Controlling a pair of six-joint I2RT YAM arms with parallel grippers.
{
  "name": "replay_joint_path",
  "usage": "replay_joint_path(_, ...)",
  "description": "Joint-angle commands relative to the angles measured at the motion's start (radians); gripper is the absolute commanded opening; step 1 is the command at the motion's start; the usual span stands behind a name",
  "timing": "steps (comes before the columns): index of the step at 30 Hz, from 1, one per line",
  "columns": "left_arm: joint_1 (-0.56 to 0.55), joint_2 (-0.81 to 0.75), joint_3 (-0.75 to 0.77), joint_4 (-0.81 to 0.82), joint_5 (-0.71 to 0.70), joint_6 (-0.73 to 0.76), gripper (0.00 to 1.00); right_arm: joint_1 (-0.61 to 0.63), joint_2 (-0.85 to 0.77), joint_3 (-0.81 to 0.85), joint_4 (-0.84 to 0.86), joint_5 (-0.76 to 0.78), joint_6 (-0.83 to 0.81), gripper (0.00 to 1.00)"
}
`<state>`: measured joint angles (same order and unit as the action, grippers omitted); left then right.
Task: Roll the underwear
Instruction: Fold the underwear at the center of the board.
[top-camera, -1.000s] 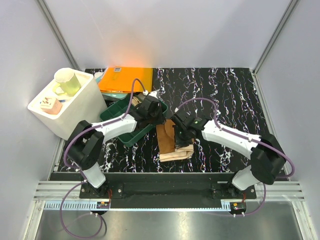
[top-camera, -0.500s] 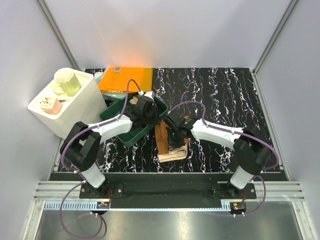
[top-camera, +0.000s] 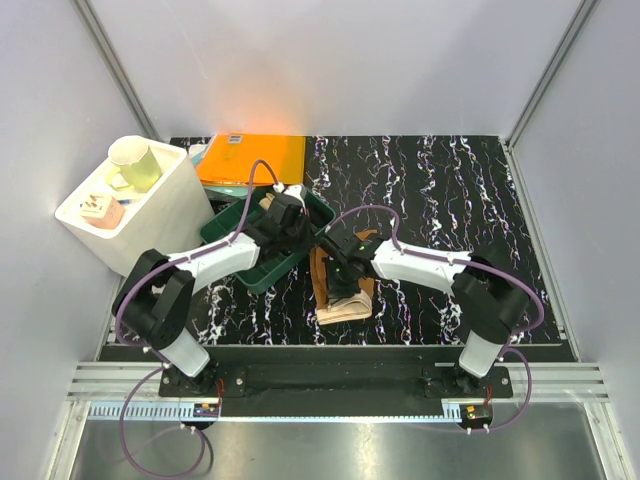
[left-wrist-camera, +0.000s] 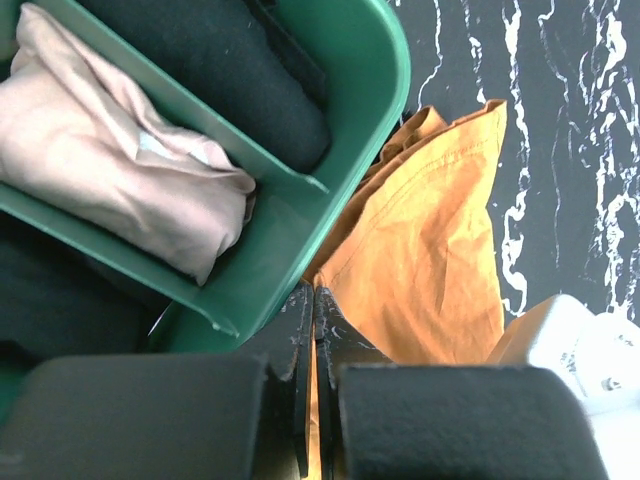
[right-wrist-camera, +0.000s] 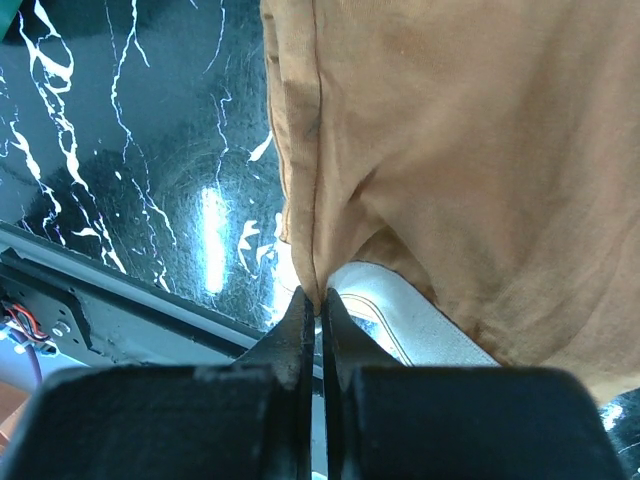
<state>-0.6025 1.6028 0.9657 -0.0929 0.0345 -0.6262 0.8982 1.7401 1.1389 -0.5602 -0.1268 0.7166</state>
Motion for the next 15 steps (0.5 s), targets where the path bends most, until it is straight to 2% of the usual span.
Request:
replay_joint_path(1, 0.007, -0.052, -0.015, -0.002, -0.031, 0.034, 0.0, 0.016, -0.005, 0.016, 0.029, -0.03, 0.017, 0.0)
replay_joint_path(15, 0.007, -0.015, 0.001, -0.024, -0.076, 0.062, 0.0, 0.034, 0.062, 0.007, 0.069, -0.062, 0.024, 0.0)
